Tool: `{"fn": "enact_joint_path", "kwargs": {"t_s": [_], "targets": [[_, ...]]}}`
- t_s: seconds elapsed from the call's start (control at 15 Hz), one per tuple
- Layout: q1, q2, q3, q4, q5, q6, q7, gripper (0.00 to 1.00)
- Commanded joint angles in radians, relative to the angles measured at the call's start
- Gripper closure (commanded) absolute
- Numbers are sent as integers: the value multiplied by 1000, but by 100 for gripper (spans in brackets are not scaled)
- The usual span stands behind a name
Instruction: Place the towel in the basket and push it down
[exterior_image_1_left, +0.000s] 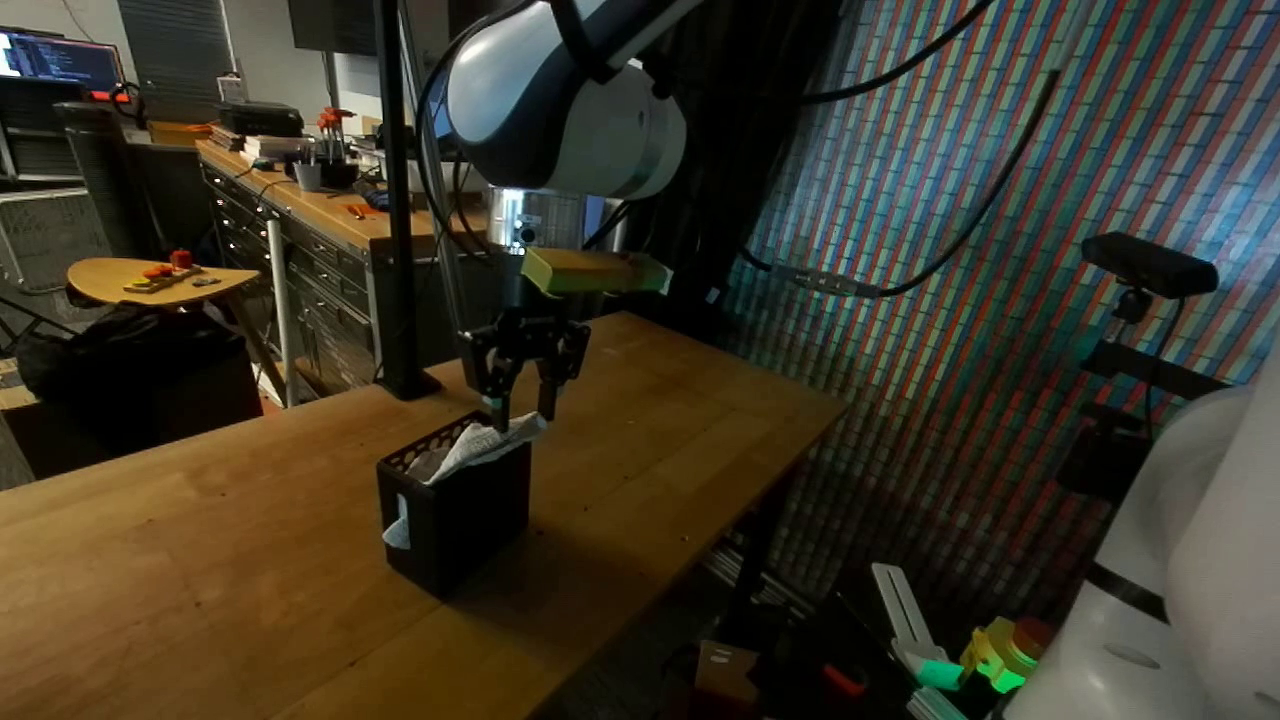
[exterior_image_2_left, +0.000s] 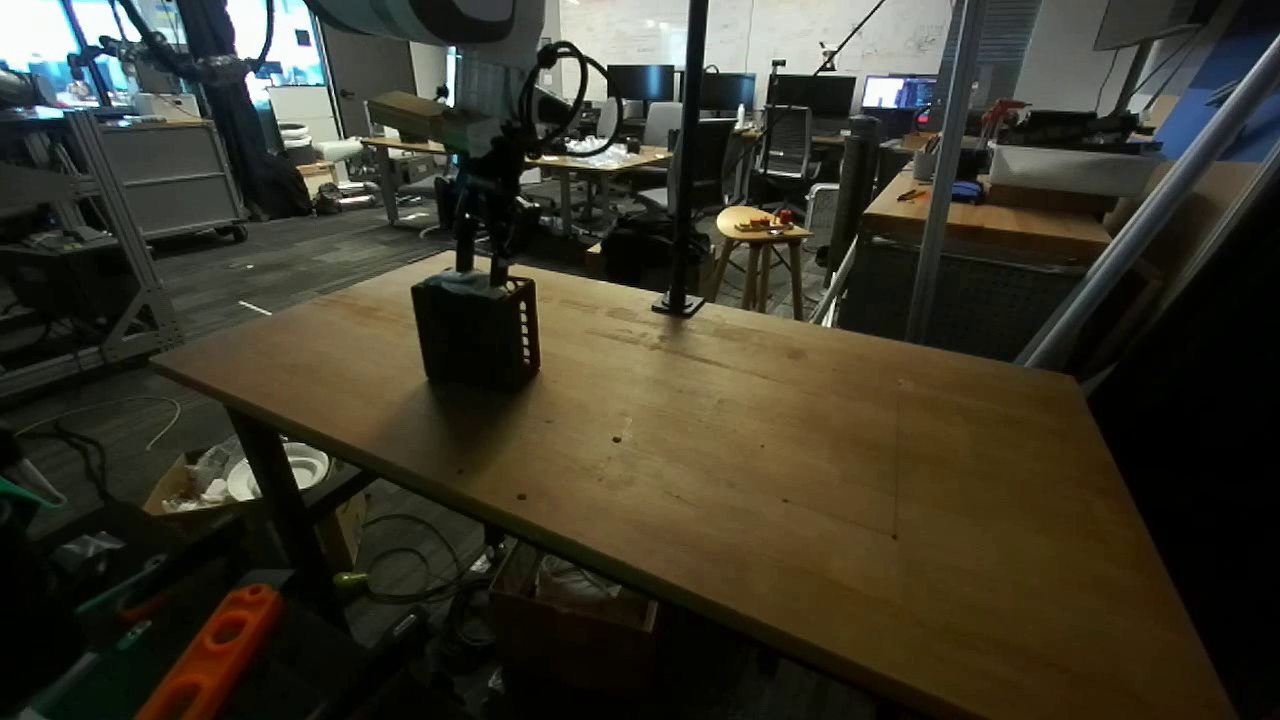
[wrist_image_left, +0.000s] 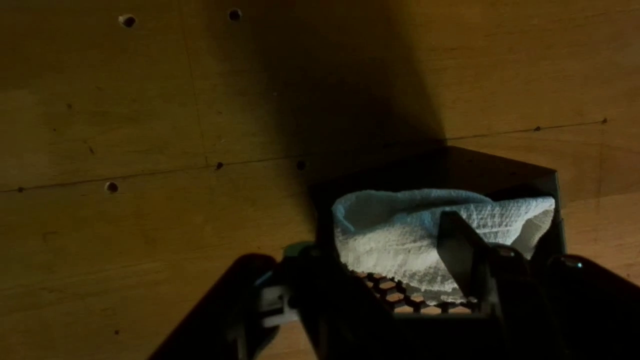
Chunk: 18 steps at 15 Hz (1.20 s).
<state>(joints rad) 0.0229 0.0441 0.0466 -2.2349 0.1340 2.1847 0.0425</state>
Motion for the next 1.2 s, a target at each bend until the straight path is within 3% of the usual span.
{"fn": "enact_joint_path", "kwargs": {"t_s": [0.0,0.13,0.2,0.27,0.33,0.53,0.6,1.13], "targets": [[5,-17,-3,-20,-8,7,-23,43],[6,-11,-2,-16,-5,7,-31,45],[6,-7,-1,-11,-6,6,-34,54],[7,-5,0,-8,-6,4,-39,69],[7,-4,1,-7,-6,3,-43,71],[9,-4,3,-9,-2,5,-52,95],[9,-4,4,-11,1,8,-53,99],[23,17,20,51,-15,-14,-70,98]]}}
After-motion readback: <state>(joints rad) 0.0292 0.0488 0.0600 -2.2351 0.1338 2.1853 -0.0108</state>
